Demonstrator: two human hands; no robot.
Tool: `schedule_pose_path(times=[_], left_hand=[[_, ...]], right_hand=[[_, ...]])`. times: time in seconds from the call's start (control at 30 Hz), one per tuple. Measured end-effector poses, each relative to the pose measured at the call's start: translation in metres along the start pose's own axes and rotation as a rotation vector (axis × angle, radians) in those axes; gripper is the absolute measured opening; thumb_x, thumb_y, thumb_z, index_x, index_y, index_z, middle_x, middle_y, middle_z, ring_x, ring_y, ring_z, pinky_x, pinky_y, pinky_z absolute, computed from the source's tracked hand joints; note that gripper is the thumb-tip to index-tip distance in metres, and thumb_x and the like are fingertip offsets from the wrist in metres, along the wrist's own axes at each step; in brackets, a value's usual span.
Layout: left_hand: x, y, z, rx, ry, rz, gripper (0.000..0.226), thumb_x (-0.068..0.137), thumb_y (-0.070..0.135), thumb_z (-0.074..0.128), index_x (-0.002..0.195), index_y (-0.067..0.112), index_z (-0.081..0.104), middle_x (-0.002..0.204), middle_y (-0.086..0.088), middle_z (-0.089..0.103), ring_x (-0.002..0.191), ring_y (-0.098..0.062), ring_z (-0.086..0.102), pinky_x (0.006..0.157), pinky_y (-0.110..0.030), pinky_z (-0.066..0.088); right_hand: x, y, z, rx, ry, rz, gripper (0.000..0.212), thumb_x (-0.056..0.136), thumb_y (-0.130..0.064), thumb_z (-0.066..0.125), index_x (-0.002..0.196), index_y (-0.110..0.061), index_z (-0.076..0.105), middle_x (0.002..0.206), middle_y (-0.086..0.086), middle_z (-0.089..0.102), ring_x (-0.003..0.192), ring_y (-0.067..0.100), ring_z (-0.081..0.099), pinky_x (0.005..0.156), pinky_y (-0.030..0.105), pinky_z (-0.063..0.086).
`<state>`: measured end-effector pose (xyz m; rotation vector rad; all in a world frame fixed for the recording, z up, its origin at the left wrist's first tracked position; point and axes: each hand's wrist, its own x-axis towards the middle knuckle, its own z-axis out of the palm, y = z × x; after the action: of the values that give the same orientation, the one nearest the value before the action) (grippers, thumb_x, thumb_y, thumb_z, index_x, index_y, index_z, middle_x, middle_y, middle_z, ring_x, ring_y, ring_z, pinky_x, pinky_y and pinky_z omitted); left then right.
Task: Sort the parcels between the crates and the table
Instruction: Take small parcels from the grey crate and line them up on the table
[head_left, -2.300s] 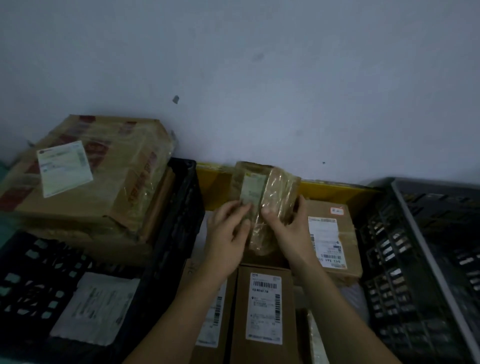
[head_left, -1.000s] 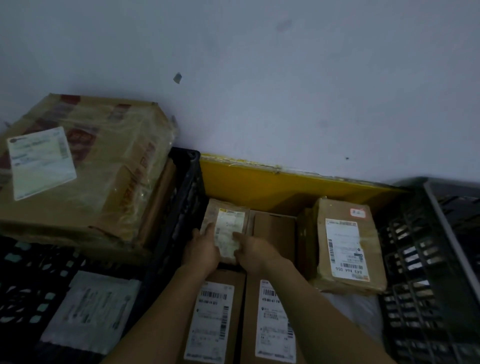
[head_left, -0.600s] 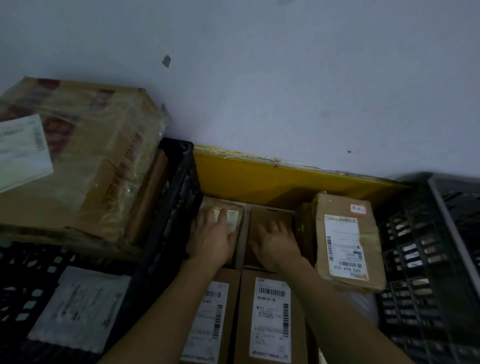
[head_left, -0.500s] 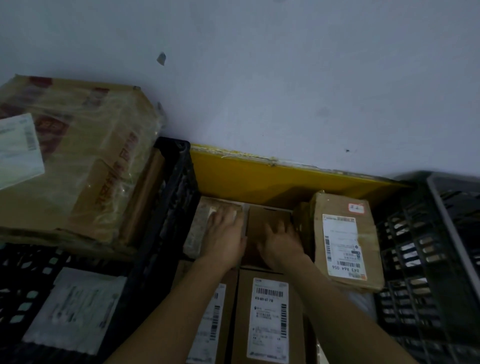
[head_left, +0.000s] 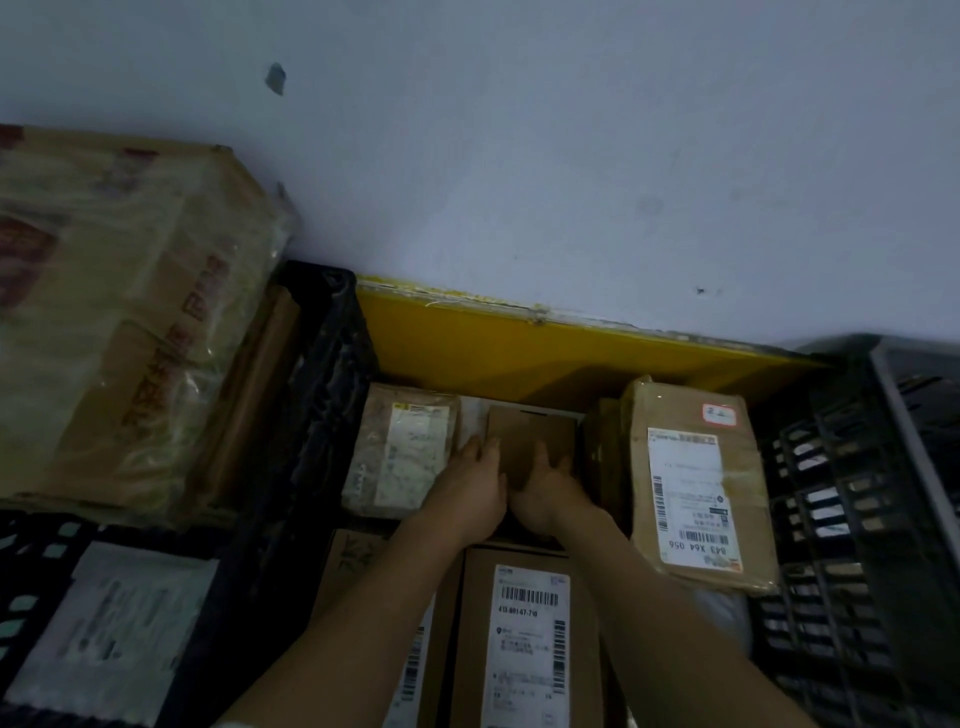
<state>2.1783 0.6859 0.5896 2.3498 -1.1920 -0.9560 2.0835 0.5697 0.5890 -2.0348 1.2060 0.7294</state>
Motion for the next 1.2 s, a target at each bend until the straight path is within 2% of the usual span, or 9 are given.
schedule_pose_path(times=[0.13, 0.37, 0.47, 0.6, 0.7, 0.87, 1.0, 1.1, 1.2], left_hand=[[0.018, 0.013, -0.001, -0.350, -0.031, -0.236, 0.080, 0.102, 0.045, 0.038, 0.171, 0.027, 0.000, 0.174, -0.015, 0.016, 0.155, -0.037, 0.031, 0.126, -0.052, 0.033], [0.016, 0.028, -0.008, -0.729, -0.121, -0.534, 0.072, 0.112, 0.056, 0.032, 0.172, 0.024, 0.006, 0.177, -0.008, 0.015, 0.160, -0.035, 0.024, 0.125, -0.047, 0.027], [0.015, 0.035, -0.010, -0.813, -0.067, -0.513, 0.066, 0.113, 0.050, 0.034, 0.170, 0.024, 0.015, 0.173, -0.009, 0.030, 0.153, -0.035, 0.036, 0.121, -0.046, 0.035], [0.011, 0.043, -0.030, -0.845, 0.024, -0.458, 0.047, 0.112, 0.025, 0.039, 0.160, 0.023, 0.039, 0.141, -0.008, 0.058, 0.121, -0.031, 0.059, 0.105, -0.046, 0.051], [0.001, 0.042, -0.038, -0.872, 0.041, -0.416, 0.042, 0.109, 0.013, 0.040, 0.147, 0.027, 0.053, 0.128, -0.002, 0.063, 0.115, -0.029, 0.061, 0.101, -0.048, 0.057], [-0.014, 0.043, -0.039, -0.892, 0.150, -0.386, 0.048, 0.109, 0.007, 0.039, 0.152, 0.024, 0.053, 0.140, -0.003, 0.063, 0.115, -0.025, 0.060, 0.100, -0.039, 0.054], [-0.022, 0.042, -0.037, -0.995, 0.206, -0.371, 0.047, 0.111, 0.018, 0.049, 0.156, 0.031, 0.049, 0.149, 0.001, 0.061, 0.122, -0.023, 0.062, 0.106, -0.042, 0.054], [-0.033, 0.044, -0.043, -1.103, 0.197, -0.378, 0.051, 0.108, 0.037, 0.060, 0.157, 0.029, 0.048, 0.149, 0.002, 0.059, 0.121, -0.017, 0.057, 0.102, -0.036, 0.046], [-0.046, 0.054, -0.054, -1.137, 0.114, -0.263, 0.058, 0.100, 0.069, 0.054, 0.149, 0.038, 0.058, 0.146, 0.008, 0.064, 0.124, -0.013, 0.062, 0.107, -0.037, 0.048]], right_hand=[[0.006, -0.001, 0.003, 0.315, 0.107, 0.077, 0.096, 0.105, -0.064, 0.050, 0.173, -0.027, -0.006, 0.178, 0.022, 0.001, 0.154, 0.049, 0.034, 0.121, 0.055, 0.040], [-0.001, -0.005, 0.007, 0.644, 0.260, 0.149, 0.079, 0.104, -0.079, 0.027, 0.172, -0.041, 0.015, 0.179, 0.009, 0.019, 0.161, 0.042, 0.027, 0.127, 0.063, 0.028], [-0.007, -0.005, 0.004, 0.755, 0.332, 0.122, 0.073, 0.106, -0.076, 0.026, 0.169, -0.039, 0.030, 0.171, 0.010, 0.038, 0.156, 0.038, 0.039, 0.125, 0.057, 0.033], [-0.020, -0.009, 0.000, 0.821, 0.438, 0.054, 0.073, 0.106, -0.076, 0.027, 0.170, -0.043, 0.023, 0.176, 0.008, 0.029, 0.159, 0.038, 0.032, 0.127, 0.058, 0.029], [-0.034, -0.010, -0.007, 0.880, 0.486, 0.026, 0.067, 0.110, -0.067, 0.032, 0.171, -0.038, 0.028, 0.173, 0.007, 0.038, 0.156, 0.037, 0.037, 0.125, 0.052, 0.031], [-0.048, -0.014, -0.015, 0.749, 0.622, -0.015, 0.061, 0.109, -0.058, 0.040, 0.163, -0.028, 0.047, 0.157, 0.007, 0.058, 0.143, 0.035, 0.054, 0.118, 0.053, 0.045], [-0.074, -0.024, -0.032, 0.635, 0.755, -0.136, 0.059, 0.101, -0.058, 0.038, 0.155, -0.041, 0.053, 0.129, 0.005, 0.067, 0.124, 0.026, 0.061, 0.104, 0.049, 0.055], [-0.097, -0.030, -0.039, 0.690, 0.828, -0.290, 0.048, 0.108, -0.042, 0.046, 0.155, -0.037, 0.055, 0.135, -0.007, 0.065, 0.125, 0.015, 0.061, 0.107, 0.047, 0.054], [-0.106, -0.026, -0.034, 0.881, 0.796, -0.367, 0.048, 0.113, -0.021, 0.052, 0.159, -0.030, 0.050, 0.138, -0.021, 0.067, 0.119, -0.012, 0.061, 0.099, 0.018, 0.055]])
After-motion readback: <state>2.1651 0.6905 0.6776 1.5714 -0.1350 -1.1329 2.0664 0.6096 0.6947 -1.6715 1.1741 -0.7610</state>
